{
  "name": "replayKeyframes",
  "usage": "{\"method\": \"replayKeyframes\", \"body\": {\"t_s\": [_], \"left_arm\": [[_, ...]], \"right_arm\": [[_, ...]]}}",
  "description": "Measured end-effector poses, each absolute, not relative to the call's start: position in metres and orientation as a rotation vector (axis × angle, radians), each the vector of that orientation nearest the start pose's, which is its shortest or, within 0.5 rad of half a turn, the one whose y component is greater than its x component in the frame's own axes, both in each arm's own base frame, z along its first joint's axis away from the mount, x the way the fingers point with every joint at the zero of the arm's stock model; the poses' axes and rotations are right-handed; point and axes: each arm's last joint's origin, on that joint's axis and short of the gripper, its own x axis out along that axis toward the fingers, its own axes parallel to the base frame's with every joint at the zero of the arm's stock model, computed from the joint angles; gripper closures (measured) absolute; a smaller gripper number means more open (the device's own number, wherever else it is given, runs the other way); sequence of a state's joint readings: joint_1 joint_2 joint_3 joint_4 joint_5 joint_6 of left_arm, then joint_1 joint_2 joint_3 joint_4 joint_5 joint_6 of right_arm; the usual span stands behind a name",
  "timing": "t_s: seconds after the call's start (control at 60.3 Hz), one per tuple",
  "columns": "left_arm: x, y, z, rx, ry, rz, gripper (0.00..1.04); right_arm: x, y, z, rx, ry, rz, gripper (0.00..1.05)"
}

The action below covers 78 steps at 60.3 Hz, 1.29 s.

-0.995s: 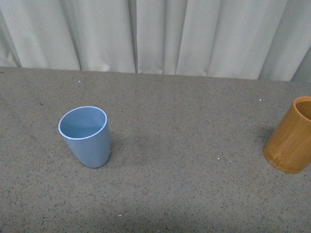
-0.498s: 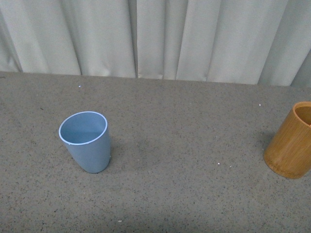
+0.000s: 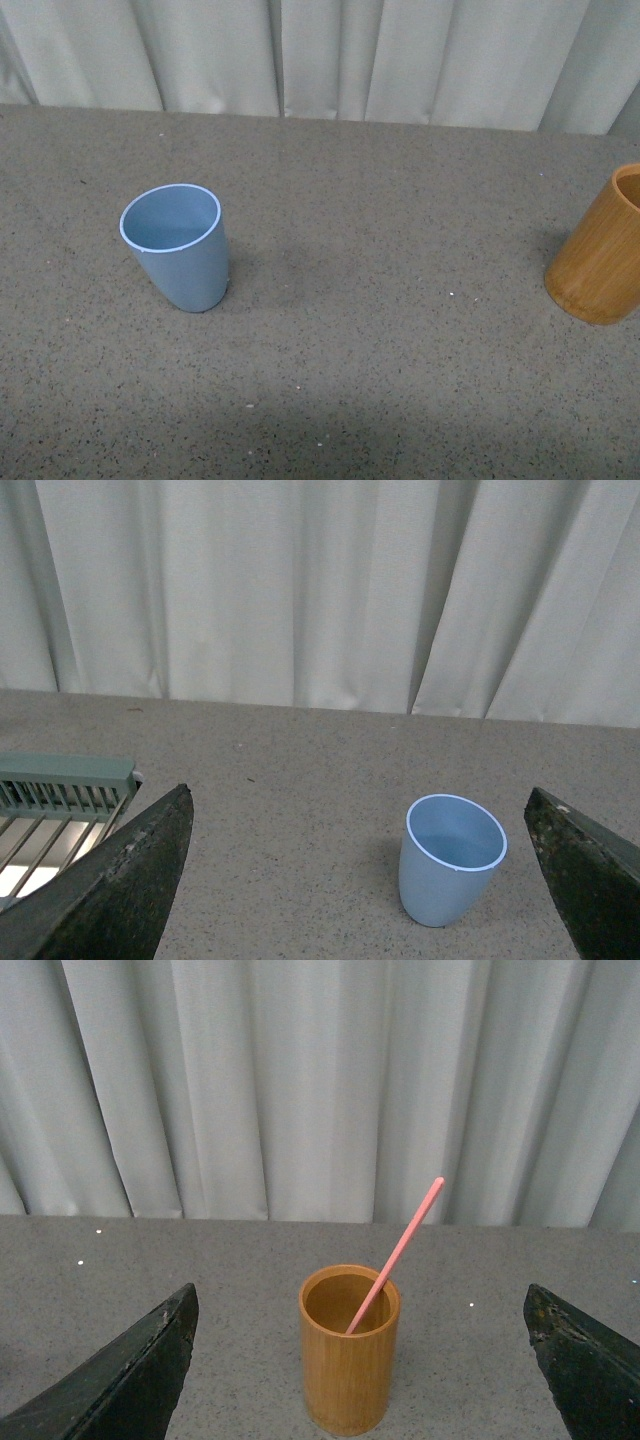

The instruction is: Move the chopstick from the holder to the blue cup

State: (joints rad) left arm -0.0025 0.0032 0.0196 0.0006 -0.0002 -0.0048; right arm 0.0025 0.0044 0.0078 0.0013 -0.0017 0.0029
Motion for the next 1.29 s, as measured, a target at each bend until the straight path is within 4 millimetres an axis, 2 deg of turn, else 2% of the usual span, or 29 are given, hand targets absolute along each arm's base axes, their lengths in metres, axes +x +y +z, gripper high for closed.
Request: {"method": "replayKeyframes", "body": {"t_s": [0.879,0.929,1.012,1.145,1.294], "left_arm": [[0.097,0.0,0.17,-0.005,-0.016,-0.002,0.07],[0.097,0.0,0.168,-0.064,0.054,0.054,0.07],[0.1,0.002,0.16,-0.274,0.165,0.114,0.07],[0.109,0.005,0.161,-0.464,0.164,0.14,0.07],[0.127,0.004,0.162,-0.557,0.155,0.177,0.07]], "right_arm": [[0.097,0.0,0.166,0.003,-0.005,0.004,0.1],[0.097,0.0,0.166,0.002,-0.005,0.004,0.1],[0.097,0.0,0.166,0.003,-0.005,0.004,0.1],[0.097,0.0,0.166,0.002,-0.005,0.004,0.1],[0.097,0.0,0.166,0.003,-0.005,0.004,0.1]]}}
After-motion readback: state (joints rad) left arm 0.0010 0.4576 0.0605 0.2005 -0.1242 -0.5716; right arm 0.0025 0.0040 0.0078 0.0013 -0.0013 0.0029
